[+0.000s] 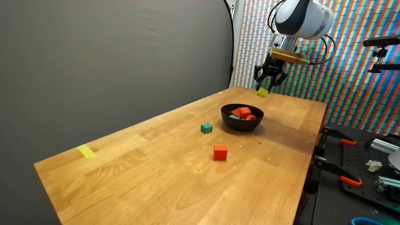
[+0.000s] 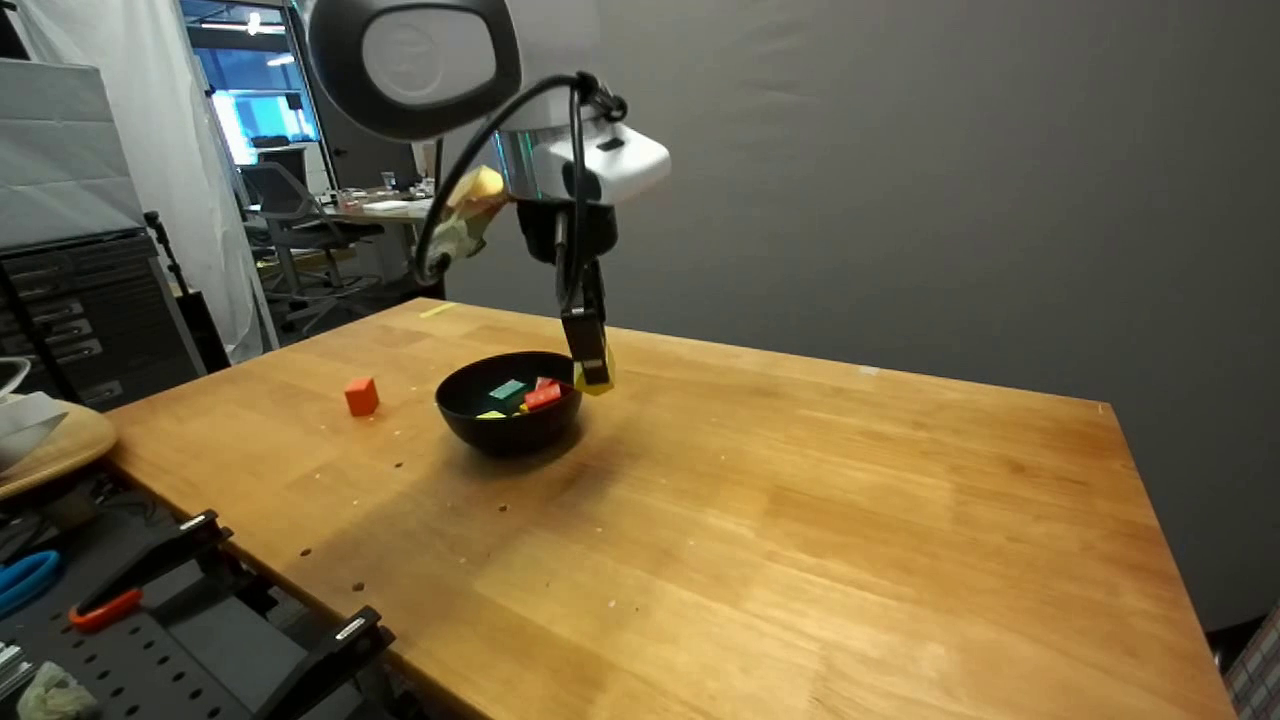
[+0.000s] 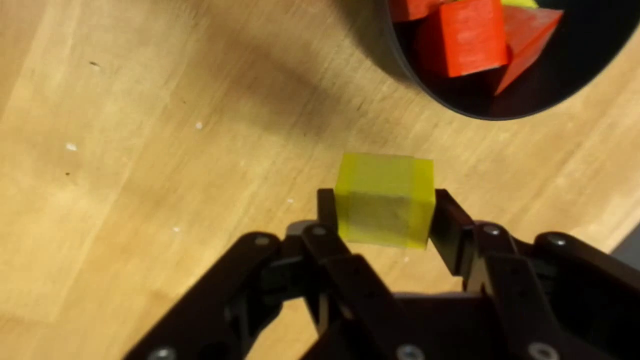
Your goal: Remove the blocks from the bowl
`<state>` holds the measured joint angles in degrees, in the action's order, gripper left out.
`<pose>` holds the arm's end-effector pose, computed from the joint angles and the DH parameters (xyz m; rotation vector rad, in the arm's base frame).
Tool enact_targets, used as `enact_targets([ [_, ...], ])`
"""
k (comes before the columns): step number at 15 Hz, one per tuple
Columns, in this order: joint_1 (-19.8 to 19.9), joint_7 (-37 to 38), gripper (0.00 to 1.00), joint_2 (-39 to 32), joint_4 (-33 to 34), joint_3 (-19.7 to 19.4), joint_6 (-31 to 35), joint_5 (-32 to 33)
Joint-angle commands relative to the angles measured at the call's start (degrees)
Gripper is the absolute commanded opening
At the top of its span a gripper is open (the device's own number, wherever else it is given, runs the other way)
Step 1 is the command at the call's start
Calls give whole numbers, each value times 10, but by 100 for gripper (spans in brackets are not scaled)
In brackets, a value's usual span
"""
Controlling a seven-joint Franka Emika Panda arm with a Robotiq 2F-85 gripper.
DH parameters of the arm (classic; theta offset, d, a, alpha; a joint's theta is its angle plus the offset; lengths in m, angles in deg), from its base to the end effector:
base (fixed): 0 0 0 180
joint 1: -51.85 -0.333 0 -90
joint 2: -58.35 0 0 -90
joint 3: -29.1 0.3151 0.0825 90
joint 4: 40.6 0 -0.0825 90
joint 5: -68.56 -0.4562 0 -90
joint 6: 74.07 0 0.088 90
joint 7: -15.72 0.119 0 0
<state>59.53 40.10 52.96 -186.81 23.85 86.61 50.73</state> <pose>0.4891 -0.1272 0.1726 -2.6787 1.3537 -0.2194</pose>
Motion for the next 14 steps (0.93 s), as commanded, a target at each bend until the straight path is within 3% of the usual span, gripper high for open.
enact_targets([
  [1,-43,149,25,-103,30,-51,54,119],
  [3,-79,196,26,-137,45,-90,43,149],
  [4,-89,205,42,-146,52,-101,31,152],
  [5,-98,209,74,-154,58,-107,24,149],
  [6,-107,211,74,-158,62,-115,19,148],
  [10,-172,257,100,-123,47,-185,41,197],
  [14,-268,330,100,-52,23,-284,69,347],
])
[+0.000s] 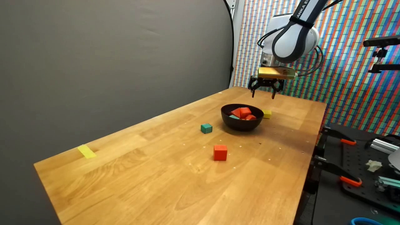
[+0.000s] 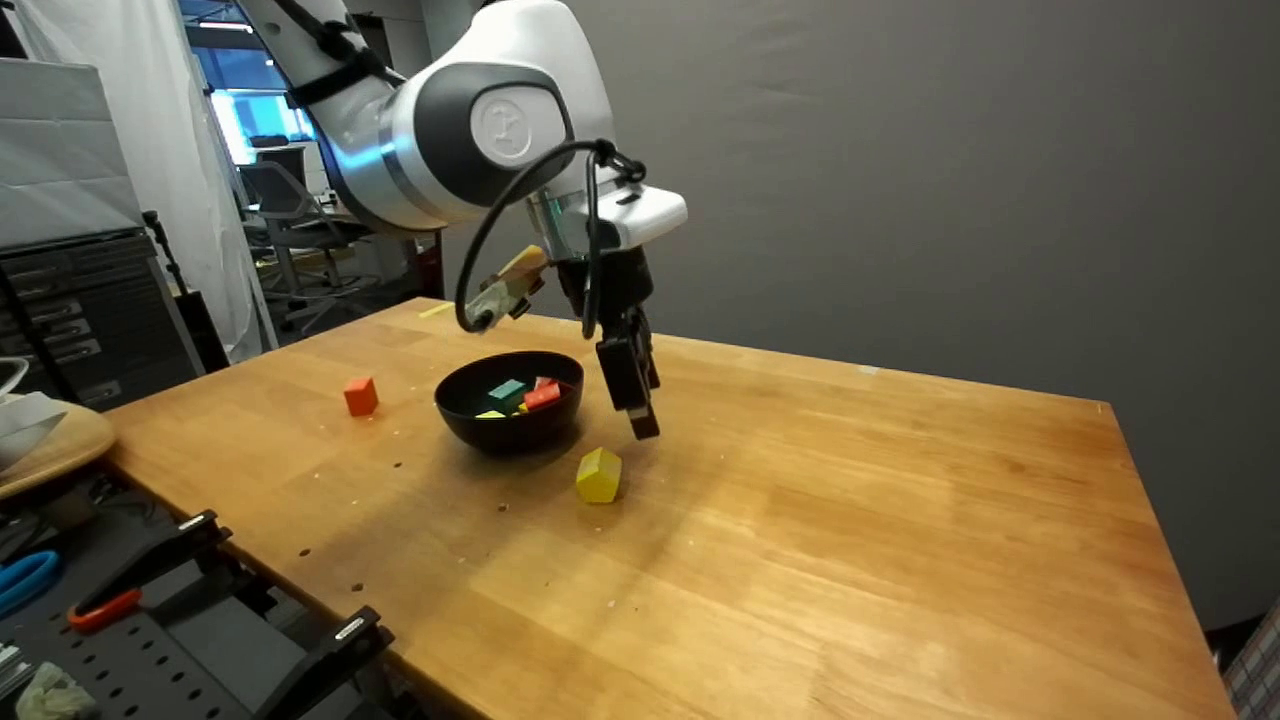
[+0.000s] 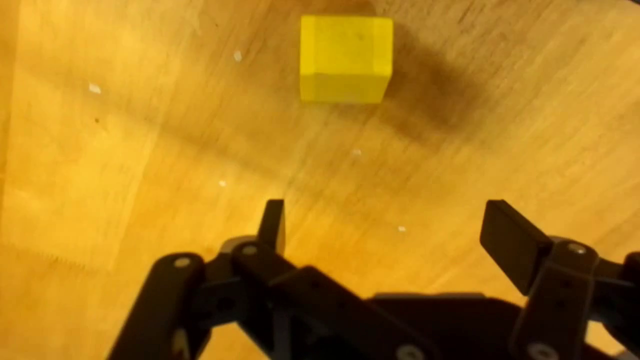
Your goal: Remove the blocks from the bowl
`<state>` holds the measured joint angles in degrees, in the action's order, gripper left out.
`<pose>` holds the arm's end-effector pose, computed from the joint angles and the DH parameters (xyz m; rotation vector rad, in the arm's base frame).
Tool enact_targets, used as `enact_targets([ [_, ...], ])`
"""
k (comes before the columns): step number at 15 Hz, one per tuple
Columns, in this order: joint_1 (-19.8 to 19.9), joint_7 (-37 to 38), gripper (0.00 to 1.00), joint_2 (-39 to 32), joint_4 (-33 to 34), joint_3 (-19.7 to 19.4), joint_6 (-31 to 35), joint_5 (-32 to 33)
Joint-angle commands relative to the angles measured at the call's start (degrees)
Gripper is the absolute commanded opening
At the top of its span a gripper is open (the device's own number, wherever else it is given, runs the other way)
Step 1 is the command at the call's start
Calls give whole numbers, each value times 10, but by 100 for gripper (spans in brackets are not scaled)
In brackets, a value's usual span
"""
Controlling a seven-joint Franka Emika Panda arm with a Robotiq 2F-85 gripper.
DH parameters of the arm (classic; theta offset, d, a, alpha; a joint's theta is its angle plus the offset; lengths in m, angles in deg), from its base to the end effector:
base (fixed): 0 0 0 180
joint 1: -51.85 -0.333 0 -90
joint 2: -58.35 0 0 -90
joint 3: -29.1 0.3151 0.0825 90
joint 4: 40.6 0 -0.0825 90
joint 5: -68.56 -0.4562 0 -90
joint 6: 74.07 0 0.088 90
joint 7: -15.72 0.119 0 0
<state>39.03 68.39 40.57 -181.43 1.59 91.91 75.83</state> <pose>0.5074 -0.1454 0.1248 2.6208 -1.4722 0.3092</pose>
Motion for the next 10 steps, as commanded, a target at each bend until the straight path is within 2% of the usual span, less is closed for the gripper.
enact_targets([
  [1,-62,33,100,100,-33,-51,0,127],
  [2,-42,-4,100,139,-38,-6,-51,121],
  [4,-8,-36,100,180,-44,71,-96,106],
  [6,21,-102,100,206,-45,140,-130,60],
  [9,42,-222,100,231,-46,206,-171,-30],
  [10,61,-152,100,199,-32,216,-149,9],
])
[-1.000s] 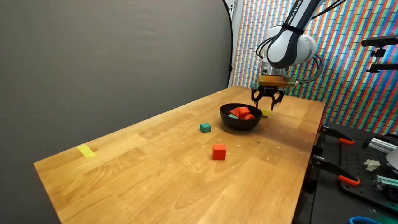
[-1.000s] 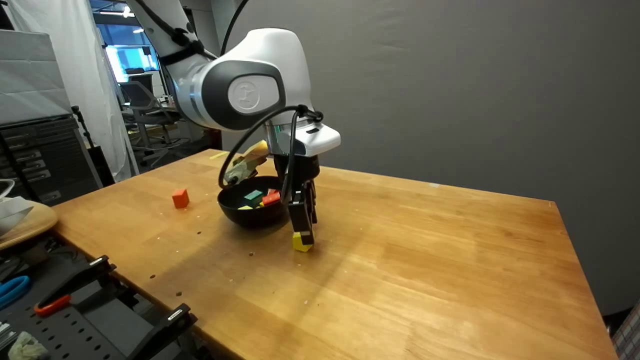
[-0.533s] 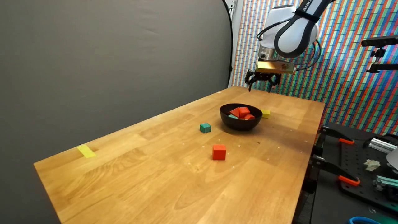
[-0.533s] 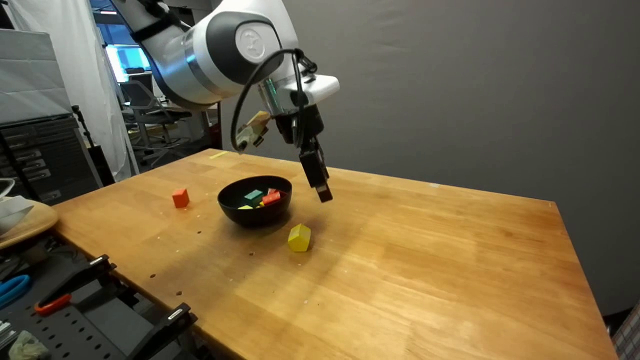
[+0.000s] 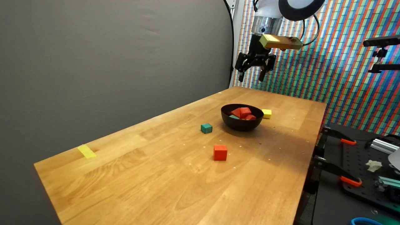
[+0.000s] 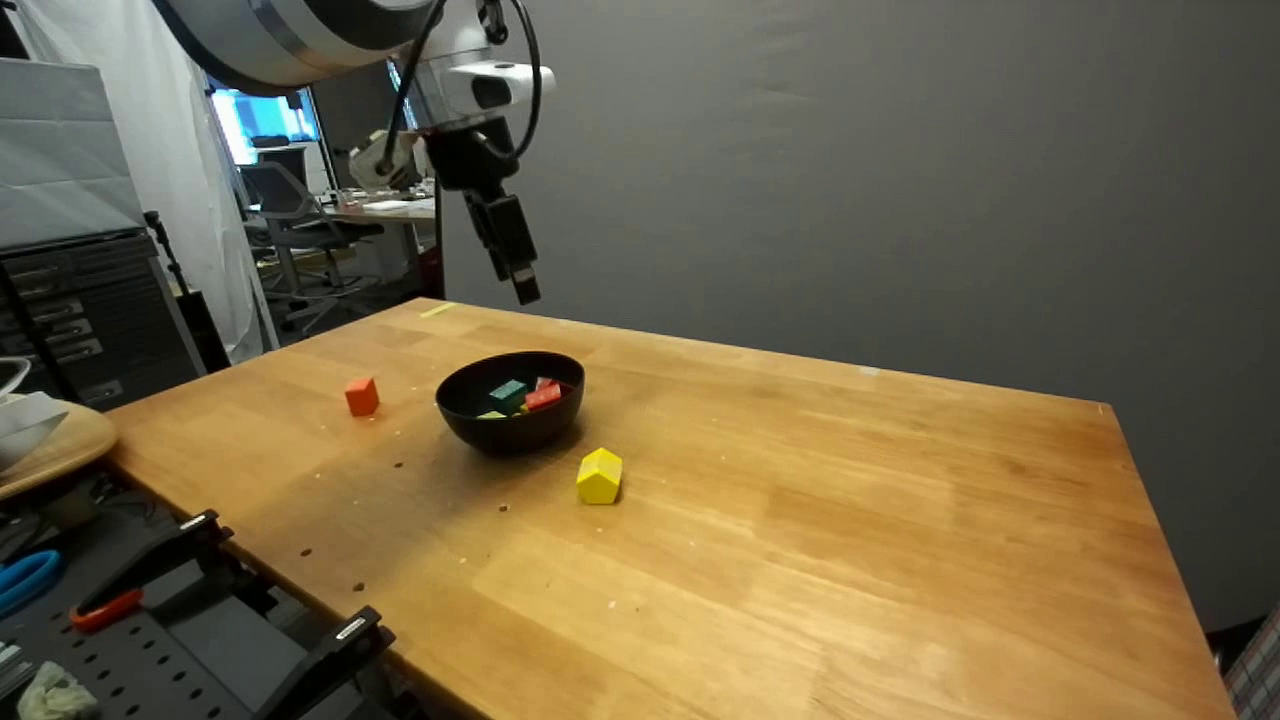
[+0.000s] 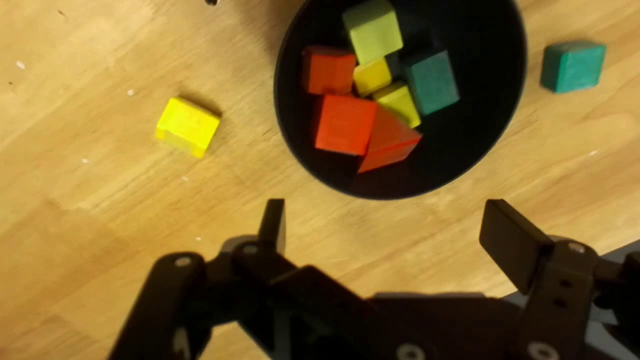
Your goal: Remove the blocks from the bowl
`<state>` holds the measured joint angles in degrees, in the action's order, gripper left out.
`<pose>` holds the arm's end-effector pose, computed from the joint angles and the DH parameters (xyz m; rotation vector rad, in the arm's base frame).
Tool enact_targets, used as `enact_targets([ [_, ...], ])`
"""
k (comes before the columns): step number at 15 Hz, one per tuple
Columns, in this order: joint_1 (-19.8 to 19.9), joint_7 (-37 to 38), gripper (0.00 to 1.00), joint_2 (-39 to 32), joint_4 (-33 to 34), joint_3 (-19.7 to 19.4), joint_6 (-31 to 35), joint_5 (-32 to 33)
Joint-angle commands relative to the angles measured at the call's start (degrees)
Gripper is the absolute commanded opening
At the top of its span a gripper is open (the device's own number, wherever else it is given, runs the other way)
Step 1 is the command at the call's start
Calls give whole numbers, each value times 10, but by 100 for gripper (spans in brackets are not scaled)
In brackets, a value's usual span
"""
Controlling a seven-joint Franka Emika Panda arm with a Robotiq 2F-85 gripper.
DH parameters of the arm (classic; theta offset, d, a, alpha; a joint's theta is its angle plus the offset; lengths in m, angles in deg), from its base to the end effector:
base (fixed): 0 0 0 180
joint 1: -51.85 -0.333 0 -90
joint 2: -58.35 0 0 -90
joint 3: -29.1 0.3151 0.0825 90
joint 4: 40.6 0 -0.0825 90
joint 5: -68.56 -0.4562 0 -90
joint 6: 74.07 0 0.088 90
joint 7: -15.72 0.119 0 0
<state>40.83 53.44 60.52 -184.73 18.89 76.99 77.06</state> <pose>0.5220 0.0110 0.2385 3.0063 -0.8004 0.2716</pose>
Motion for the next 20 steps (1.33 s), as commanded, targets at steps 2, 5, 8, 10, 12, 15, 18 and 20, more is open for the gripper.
enact_targets([
  [2,47,-44,100,12,-3,61,-14,-31],
  [5,59,-33,100,-32,11,88,-21,12],
  [8,55,-53,100,-81,31,101,-23,0],
  [10,49,-45,100,-116,50,103,-14,3],
  [12,46,-56,100,-152,76,103,-16,-13],
  [15,45,-76,100,-205,124,103,-19,-39],
  [18,40,-96,85,-262,179,101,-32,-59],
  [20,37,-106,85,-295,214,100,-45,-67],
])
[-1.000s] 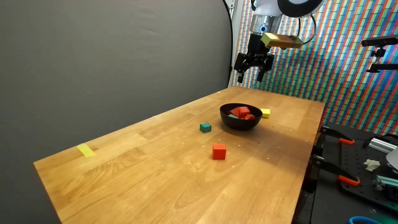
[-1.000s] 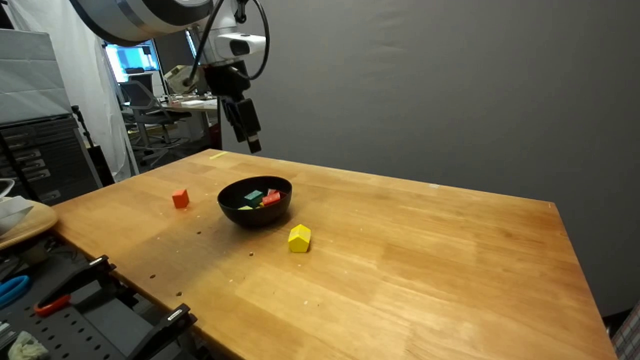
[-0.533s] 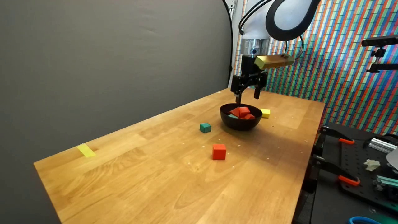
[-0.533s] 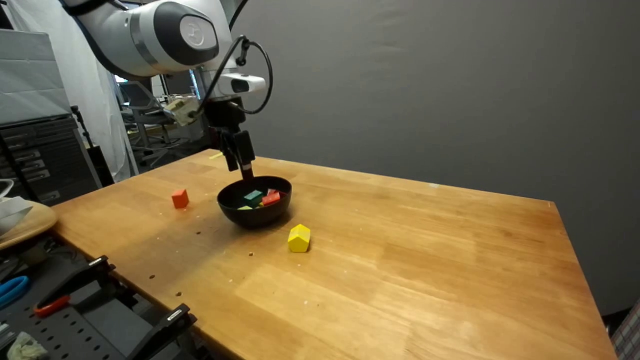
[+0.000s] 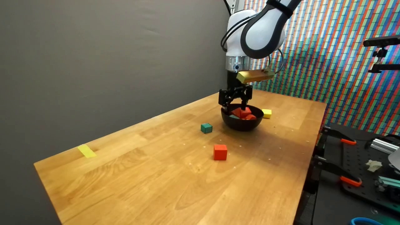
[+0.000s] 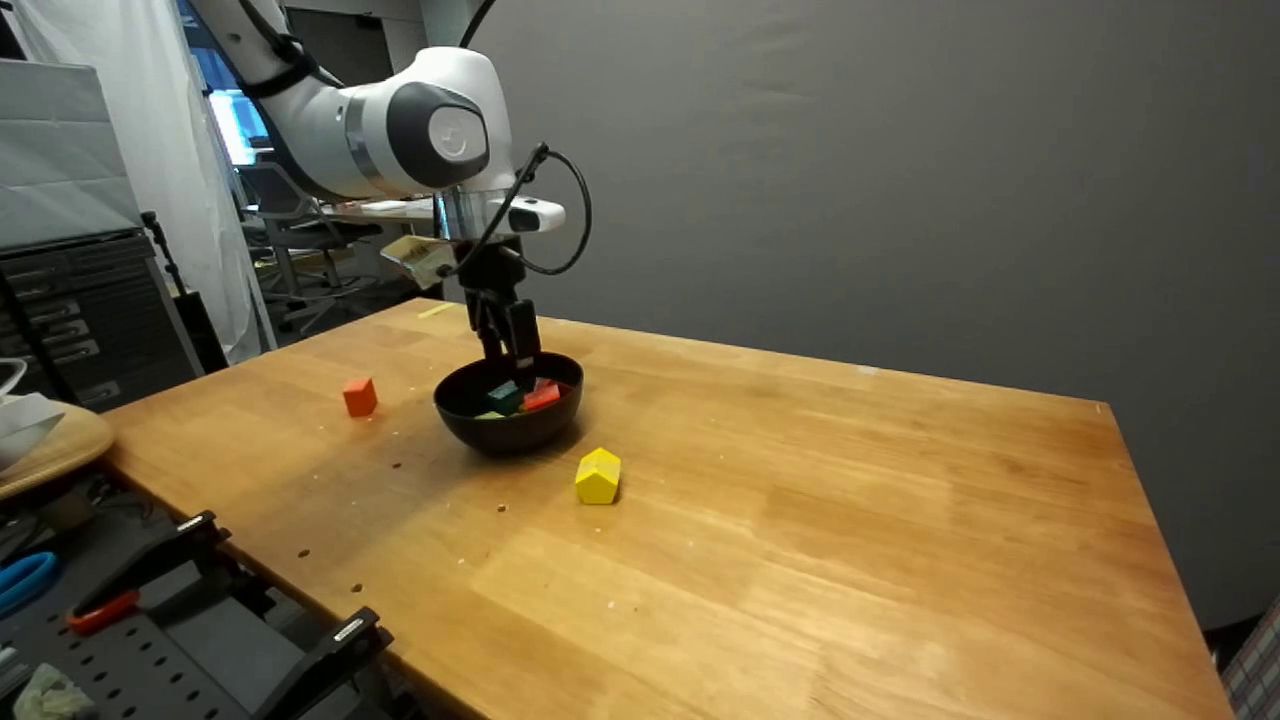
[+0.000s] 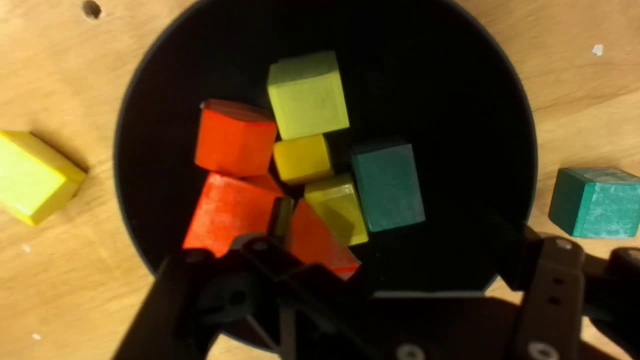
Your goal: Remove the blocks from the bowl
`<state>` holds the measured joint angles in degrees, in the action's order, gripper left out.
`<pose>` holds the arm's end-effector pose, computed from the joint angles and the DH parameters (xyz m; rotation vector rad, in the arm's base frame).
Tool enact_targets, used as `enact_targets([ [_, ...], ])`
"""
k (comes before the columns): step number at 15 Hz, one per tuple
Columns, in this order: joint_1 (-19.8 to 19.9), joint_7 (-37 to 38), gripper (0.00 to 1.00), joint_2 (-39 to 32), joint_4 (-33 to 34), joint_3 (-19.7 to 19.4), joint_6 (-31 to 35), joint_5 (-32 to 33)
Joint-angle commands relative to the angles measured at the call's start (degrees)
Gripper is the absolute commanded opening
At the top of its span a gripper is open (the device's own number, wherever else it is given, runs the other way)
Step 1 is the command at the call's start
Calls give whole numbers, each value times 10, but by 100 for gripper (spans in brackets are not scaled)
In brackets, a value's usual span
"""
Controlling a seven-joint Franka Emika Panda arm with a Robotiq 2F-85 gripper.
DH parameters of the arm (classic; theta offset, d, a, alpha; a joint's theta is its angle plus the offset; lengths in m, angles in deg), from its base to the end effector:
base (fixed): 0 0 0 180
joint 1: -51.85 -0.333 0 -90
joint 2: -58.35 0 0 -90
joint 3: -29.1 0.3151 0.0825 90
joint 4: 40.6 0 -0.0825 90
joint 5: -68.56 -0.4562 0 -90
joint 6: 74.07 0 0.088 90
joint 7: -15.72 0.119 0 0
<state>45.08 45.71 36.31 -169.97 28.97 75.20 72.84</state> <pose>0.5650 0.0668 0.1108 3.0485 -0.5271 -0.0365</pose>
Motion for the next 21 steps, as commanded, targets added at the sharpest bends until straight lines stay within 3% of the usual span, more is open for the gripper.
enact_targets([
  [1,-6,-33,79,-66,82,-1,-33,-30],
  [2,-6,-38,84,-78,97,0,-41,-34],
  [5,-5,-50,77,-102,135,1,-68,-46],
  [6,-4,-53,58,-106,145,2,-77,-51],
  [7,-3,-56,57,-109,154,2,-87,-55],
  [12,7,-59,19,-116,171,4,-112,-92],
  [17,16,-55,23,-85,131,4,-112,-134],
  [21,14,-52,23,21,21,-3,-92,-142],
])
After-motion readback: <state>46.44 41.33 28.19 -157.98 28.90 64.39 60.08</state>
